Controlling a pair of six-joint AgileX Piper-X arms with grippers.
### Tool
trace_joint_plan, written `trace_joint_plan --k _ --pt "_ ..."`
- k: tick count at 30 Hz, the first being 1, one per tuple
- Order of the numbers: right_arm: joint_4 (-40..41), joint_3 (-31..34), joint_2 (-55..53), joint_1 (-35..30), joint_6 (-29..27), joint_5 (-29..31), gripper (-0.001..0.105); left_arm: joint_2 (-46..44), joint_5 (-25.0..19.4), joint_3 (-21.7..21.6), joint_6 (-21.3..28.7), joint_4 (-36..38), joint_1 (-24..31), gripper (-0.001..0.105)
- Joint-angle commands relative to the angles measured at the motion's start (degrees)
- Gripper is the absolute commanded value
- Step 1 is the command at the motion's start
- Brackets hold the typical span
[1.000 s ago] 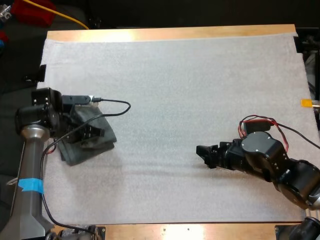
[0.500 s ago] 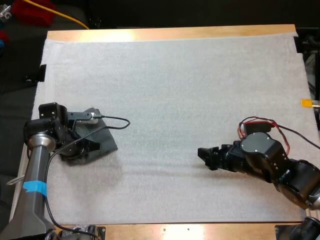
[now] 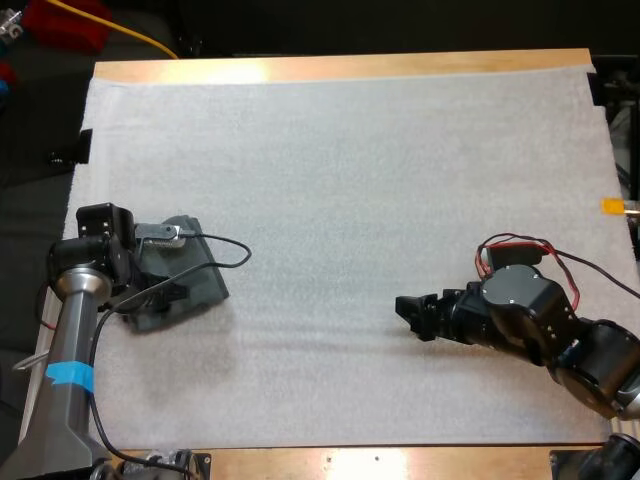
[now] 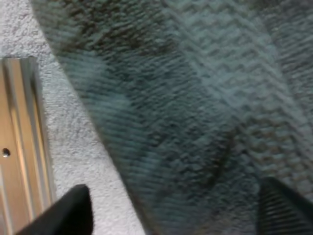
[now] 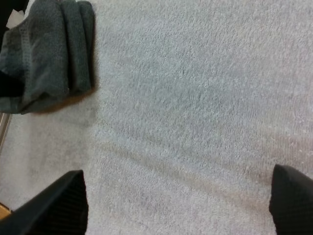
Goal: Pick towel from pile, fold and stack
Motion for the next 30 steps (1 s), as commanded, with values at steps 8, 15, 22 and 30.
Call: trace_joint_plan --k 8,15,22,30 --pt "0.1 -0.3 -0.3 0.0 0.1 -1.8 0.074 -0.6 -1.2 -4.2 -1.7 0.9 0.1 0.069" --pt "-1.3 -0.3 -0.3 0.0 0.1 -1.8 0.074 -0.6 4.2 -9.7 -2.2 2.7 0.1 0.069" --pt "-4.7 -0.3 -0.3 0.0 0.1 -2.9 0.074 -0.6 11.6 -10.9 -2.6 -0.7 0.1 0.069" --pt "-10.0 -0.3 -0.3 0.0 0.1 -5.8 0.074 -0.6 11.6 -10.9 -4.0 -5.5 0.1 0.069"
